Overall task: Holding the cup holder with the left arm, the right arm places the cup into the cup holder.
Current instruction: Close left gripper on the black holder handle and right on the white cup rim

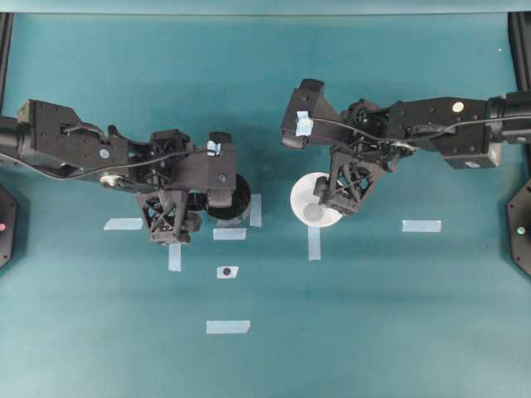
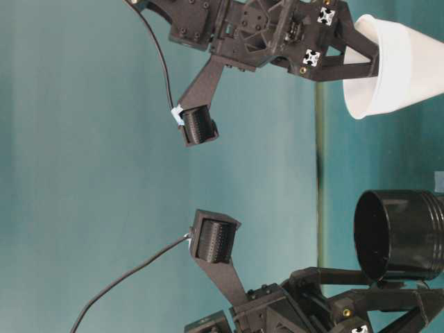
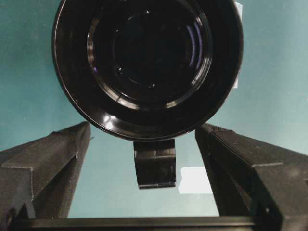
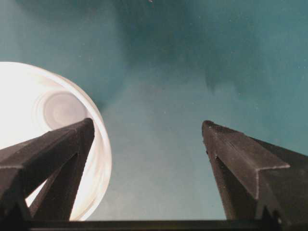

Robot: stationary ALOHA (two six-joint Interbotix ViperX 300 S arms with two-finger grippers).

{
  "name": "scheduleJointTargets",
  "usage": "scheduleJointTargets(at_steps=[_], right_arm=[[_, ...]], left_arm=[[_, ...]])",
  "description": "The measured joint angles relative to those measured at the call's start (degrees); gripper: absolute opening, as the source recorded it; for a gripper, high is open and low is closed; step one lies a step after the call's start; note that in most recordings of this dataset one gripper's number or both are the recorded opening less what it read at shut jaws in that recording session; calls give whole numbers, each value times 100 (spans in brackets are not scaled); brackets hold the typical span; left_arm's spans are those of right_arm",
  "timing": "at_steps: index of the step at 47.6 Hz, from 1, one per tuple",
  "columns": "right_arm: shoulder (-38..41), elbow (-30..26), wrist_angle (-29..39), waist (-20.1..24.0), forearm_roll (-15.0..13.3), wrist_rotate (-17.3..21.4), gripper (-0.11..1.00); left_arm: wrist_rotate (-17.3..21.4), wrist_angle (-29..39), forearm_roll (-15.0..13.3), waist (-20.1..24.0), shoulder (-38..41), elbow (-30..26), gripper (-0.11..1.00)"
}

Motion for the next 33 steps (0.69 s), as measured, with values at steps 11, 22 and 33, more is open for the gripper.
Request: scheduleJointTargets(at_steps=[11, 22, 33], right_arm=[[44, 0, 26, 0, 0, 0, 94], [176, -9, 79, 0, 79, 0, 77], [202, -62, 88, 0, 149, 0, 33]], left_arm=[[0, 0, 0, -9, 26, 0, 92], [-35, 0, 0, 0, 88, -9, 76], [-35, 9, 0, -9, 88, -35, 25]])
